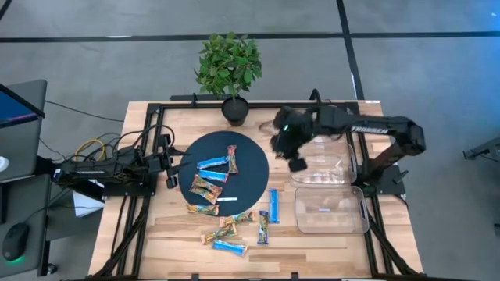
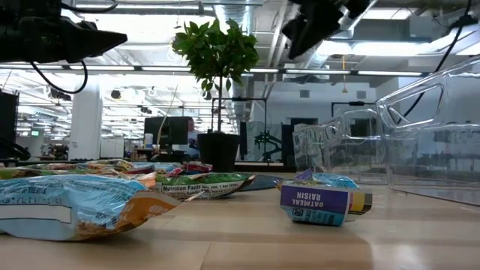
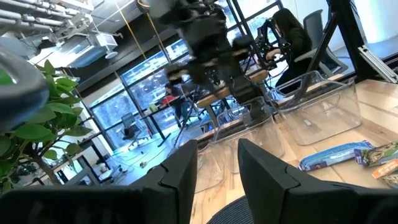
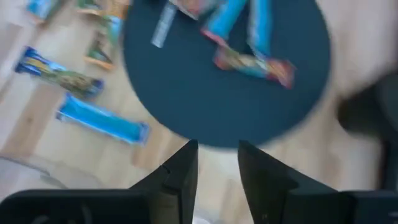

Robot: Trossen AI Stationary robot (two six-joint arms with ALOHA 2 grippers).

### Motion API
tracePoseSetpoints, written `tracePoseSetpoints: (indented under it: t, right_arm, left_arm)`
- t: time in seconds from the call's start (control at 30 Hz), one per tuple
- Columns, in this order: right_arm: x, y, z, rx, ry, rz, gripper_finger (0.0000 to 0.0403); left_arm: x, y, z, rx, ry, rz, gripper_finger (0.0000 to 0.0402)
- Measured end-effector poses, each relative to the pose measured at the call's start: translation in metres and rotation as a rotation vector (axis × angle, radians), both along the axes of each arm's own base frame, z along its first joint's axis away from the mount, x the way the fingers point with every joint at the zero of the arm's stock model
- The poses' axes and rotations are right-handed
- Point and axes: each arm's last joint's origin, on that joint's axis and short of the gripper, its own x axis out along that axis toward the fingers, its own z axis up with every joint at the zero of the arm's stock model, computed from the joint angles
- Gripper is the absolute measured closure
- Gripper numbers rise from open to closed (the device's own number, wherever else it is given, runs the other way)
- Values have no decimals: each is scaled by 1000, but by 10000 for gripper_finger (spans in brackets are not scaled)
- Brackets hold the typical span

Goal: Pick and place Granola Bars by type
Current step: Put the blue granola bar into the middle transparent bin

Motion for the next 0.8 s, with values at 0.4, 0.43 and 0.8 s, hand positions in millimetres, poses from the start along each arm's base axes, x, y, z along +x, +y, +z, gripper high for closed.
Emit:
tracePoseSetpoints:
  t: [0.4, 0.43, 0.8]
  right_arm:
    - [23, 57, -27, -35, 67, 180, 296]
    - [22, 57, -28, -32, 76, 177, 296]
    - [7, 55, -9, -1, 27, 199, 296]
  left_arm:
    - [5, -5, -5, -11, 168, -161, 290]
    - [7, -4, -4, -39, 197, -160, 290]
    - [56, -1, -8, -246, 586, -52, 290]
